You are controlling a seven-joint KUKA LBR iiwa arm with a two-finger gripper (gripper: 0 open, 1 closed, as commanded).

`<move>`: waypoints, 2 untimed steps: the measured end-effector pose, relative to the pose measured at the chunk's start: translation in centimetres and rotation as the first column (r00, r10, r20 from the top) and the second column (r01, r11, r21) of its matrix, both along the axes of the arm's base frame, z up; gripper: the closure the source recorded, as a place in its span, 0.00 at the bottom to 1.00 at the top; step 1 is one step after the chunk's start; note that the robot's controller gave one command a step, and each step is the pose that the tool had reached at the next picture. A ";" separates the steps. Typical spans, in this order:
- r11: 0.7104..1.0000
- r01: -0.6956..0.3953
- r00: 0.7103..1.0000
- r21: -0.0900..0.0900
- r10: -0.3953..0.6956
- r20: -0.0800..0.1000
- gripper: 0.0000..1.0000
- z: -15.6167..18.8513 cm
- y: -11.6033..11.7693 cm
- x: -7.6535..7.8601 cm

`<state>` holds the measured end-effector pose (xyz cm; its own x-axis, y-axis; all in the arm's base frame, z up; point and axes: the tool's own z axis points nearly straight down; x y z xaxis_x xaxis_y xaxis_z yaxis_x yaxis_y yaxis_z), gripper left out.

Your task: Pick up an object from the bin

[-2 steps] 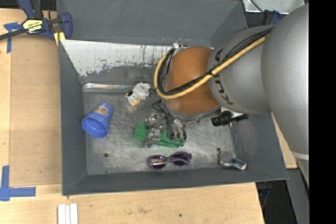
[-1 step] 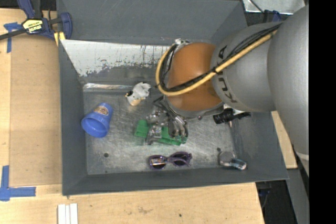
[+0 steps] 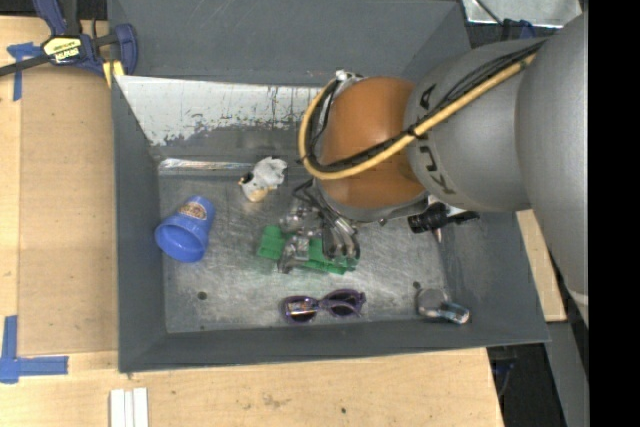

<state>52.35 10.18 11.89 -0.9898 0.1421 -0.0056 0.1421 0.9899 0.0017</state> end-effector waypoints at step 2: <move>1.000 0.000 1.000 -0.001 0.000 -0.006 1.00 2.9 0.0 -0.1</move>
Offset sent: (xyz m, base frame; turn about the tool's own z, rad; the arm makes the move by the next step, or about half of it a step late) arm -0.0001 0.0000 0.0510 0.0000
